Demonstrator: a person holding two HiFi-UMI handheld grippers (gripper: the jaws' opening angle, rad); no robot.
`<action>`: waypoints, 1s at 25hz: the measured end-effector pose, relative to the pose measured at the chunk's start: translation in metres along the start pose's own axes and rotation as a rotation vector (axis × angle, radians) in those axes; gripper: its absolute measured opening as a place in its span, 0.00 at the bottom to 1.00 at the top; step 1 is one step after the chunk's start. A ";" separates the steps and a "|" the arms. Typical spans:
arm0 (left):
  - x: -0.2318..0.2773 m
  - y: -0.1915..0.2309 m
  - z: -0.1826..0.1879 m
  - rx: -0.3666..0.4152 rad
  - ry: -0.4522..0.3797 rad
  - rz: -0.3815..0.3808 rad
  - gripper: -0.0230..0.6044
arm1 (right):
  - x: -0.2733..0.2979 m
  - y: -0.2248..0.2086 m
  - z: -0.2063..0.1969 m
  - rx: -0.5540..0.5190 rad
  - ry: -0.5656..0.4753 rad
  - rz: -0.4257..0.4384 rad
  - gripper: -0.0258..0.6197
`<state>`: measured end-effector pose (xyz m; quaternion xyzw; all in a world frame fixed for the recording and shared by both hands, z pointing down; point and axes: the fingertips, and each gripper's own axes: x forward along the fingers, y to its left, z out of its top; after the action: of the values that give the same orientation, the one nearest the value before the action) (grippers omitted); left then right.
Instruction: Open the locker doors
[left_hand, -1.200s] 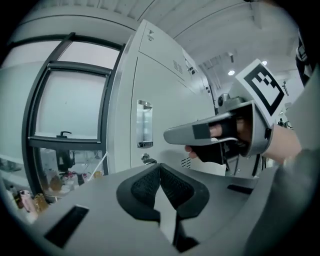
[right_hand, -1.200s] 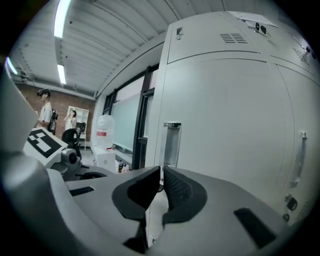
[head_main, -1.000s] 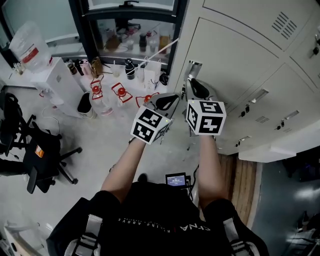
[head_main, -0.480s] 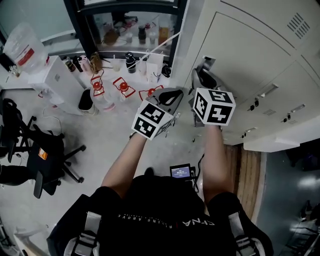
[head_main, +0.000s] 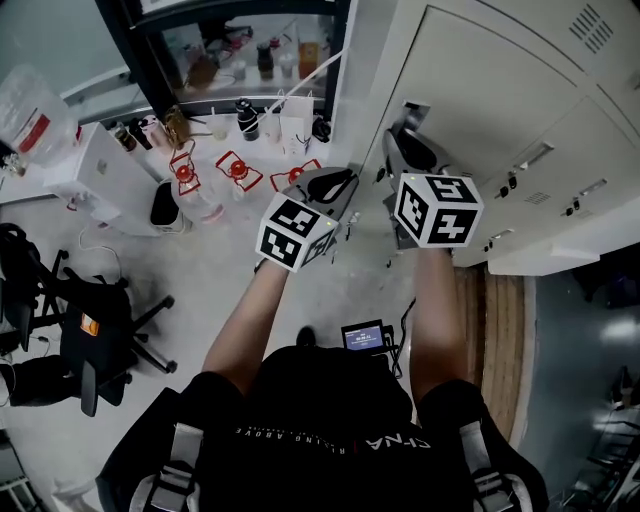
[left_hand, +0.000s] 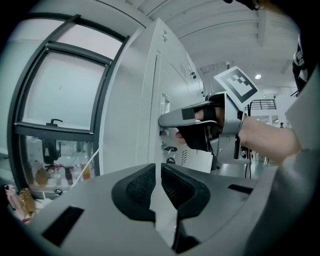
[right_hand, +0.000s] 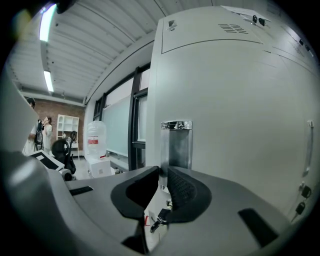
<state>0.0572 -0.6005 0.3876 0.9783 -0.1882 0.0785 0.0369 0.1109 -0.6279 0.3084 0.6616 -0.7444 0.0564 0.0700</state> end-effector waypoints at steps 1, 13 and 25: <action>0.000 -0.002 -0.001 -0.007 0.001 -0.017 0.08 | -0.004 0.002 -0.001 0.000 0.002 0.006 0.12; -0.003 -0.051 -0.010 -0.044 -0.018 -0.421 0.28 | -0.082 0.026 -0.017 0.016 -0.019 0.094 0.13; 0.013 -0.149 -0.011 0.014 0.002 -0.593 0.21 | -0.164 0.004 -0.037 -0.017 -0.032 0.114 0.14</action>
<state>0.1230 -0.4654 0.3945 0.9907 0.1066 0.0667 0.0516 0.1272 -0.4603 0.3154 0.6184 -0.7824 0.0432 0.0605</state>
